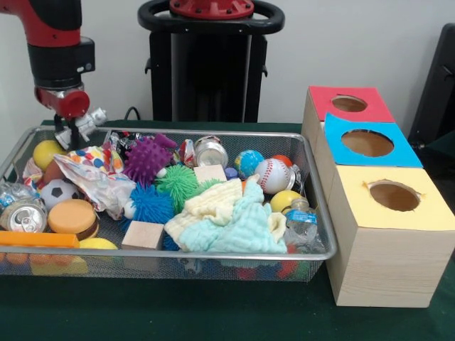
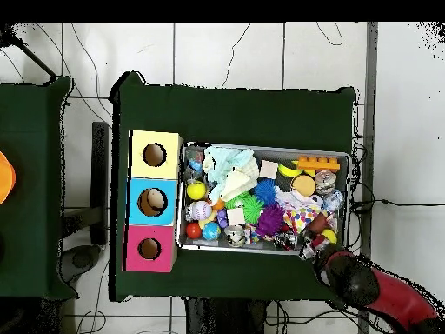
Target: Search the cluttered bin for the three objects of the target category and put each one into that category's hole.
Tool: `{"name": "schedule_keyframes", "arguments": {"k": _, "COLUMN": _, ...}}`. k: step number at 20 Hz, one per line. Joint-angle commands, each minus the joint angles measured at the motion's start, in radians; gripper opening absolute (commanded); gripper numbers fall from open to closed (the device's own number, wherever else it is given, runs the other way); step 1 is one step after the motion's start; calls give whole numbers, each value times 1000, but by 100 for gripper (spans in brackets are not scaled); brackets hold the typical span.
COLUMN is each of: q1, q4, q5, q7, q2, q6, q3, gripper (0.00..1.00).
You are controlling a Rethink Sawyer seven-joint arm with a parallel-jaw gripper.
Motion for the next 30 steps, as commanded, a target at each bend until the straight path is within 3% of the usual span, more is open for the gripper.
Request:
{"name": "schedule_keyframes", "arguments": {"k": 1, "q1": -79, "q4": -46, "q5": -40, "q7": -310, "q2": -97, "q6": 203, "q3": 178, "gripper": 100}}
{"name": "schedule_keyframes", "arguments": {"k": 5, "q1": -112, "q4": 3, "q5": -64, "q7": -320, "q2": -185, "q6": 226, "q3": 192, "gripper": 100}}
{"name": "schedule_keyframes", "arguments": {"k": 8, "q1": -149, "q4": 89, "q5": -58, "q7": -319, "q2": -277, "q6": 232, "q3": 217, "gripper": 100}}
{"name": "schedule_keyframes", "arguments": {"k": 11, "q1": -173, "q4": 136, "q5": -71, "q7": -297, "q2": -301, "q6": 211, "q3": 232, "gripper": 100}}
{"name": "schedule_keyframes", "arguments": {"k": 13, "q1": -139, "q4": 134, "q5": -98, "q7": -244, "q2": -280, "q6": 179, "q3": 217, "gripper": 100}}
{"name": "schedule_keyframes", "arguments": {"k": 14, "q1": -72, "q4": 101, "q5": -113, "q7": -186, "q2": -247, "q6": 171, "q3": 194, "gripper": 100}}
{"name": "schedule_keyframes", "arguments": {"k": 17, "q1": -28, "q4": 76, "q5": -119, "q7": -139, "q2": -221, "q6": 166, "q3": 182, "gripper": 100}}
{"name": "schedule_keyframes", "arguments": {"k": 20, "q1": 2, "q4": 50, "q5": -75, "q7": -74, "q2": -146, "q6": 201, "q3": 164, "gripper": 100}}
{"name": "schedule_keyframes", "arguments": {"k": 24, "q1": 62, "q4": 59, "q5": -40, "q7": 46, "q2": -100, "q6": 161, "q3": 94, "gripper": 100}}
{"name": "schedule_keyframes", "arguments": {"k": 27, "q1": 73, "q4": 45, "q5": -25, "q7": 73, "q2": -59, "q6": 122, "q3": 81, "gripper": 100}}
{"name": "schedule_keyframes", "arguments": {"k": 30, "q1": 37, "q4": 26, "q5": -25, "q7": 68, "q2": 2, "q6": 68, "q3": 85, "gripper": 100}}
